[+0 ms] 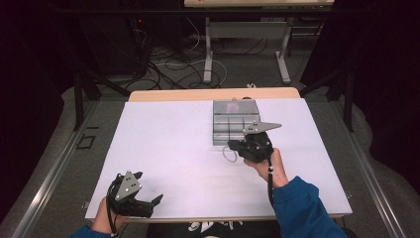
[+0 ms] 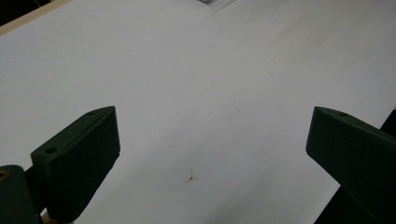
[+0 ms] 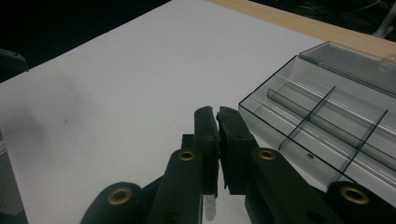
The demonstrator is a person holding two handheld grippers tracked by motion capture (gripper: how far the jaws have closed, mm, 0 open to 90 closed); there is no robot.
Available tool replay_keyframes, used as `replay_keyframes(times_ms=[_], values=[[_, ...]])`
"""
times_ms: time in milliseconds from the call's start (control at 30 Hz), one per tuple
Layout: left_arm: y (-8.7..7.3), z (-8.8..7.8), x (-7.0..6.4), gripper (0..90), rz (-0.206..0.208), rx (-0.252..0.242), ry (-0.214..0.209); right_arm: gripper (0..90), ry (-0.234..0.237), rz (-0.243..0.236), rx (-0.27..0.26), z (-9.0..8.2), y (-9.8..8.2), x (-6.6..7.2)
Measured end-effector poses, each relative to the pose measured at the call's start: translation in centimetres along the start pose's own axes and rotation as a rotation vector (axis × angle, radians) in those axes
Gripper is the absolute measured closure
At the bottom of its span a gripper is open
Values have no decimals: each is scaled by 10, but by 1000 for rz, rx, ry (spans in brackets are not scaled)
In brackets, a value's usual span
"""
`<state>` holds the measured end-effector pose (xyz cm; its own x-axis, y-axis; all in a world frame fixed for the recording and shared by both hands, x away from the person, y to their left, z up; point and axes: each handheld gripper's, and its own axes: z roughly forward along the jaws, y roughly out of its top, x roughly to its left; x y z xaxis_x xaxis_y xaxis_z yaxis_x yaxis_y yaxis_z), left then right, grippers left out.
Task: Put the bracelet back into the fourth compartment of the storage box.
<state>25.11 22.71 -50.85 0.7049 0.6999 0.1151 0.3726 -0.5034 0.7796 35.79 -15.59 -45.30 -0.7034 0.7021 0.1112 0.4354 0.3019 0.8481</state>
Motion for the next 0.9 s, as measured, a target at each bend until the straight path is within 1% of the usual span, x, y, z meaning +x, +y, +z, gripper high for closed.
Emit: replay_keyframes(times_ms=[100, 267, 300, 333, 433, 533, 567, 633, 667, 733, 800, 867, 900], values=[[0, 0, 0, 29, -1, -2, 1, 869, -13, 2, -6, -2, 1, -3], [0, 0, 0, 29, 0, -2, 1, 869, -22, 5, -14, -3, 1, -6], [0, 0, 0, 29, 1, -3, 0, 869, -30, 4, -16, -3, 1, -7], [1, 0, 0, 29, 9, -3, 6, 869, -30, 4, -16, -3, 1, -7], [1, 0, 1, 29, 12, 0, 4, 869, -29, 7, -30, -5, 1, -10], [1, 0, 1, 29, 13, -1, 4, 869, -36, 9, -30, -5, 2, -11], [1, 0, 0, 29, 8, 0, 0, 869, -37, 10, -32, -5, 2, -13], [1, 0, 1, 29, 12, -5, 5, 869, -41, 9, -36, -5, 3, -14], [1, 0, 1, 29, 9, -5, 4, 869, -40, 16, -36, -4, 3, -14], [2, 0, 0, 29, 5, -3, 3, 869, -41, 8, -42, -4, 4, -16], [2, 0, 0, 29, 4, -3, 1, 869, -39, 10, -46, -4, 5, -17], [2, 1, 0, 29, 7, -4, 4, 869, -40, -3, -51, -2, 7, -18], [2, 1, -1, 28, -1, 2, -4, 869, -39, -7, -48, -1, 7, -18]])
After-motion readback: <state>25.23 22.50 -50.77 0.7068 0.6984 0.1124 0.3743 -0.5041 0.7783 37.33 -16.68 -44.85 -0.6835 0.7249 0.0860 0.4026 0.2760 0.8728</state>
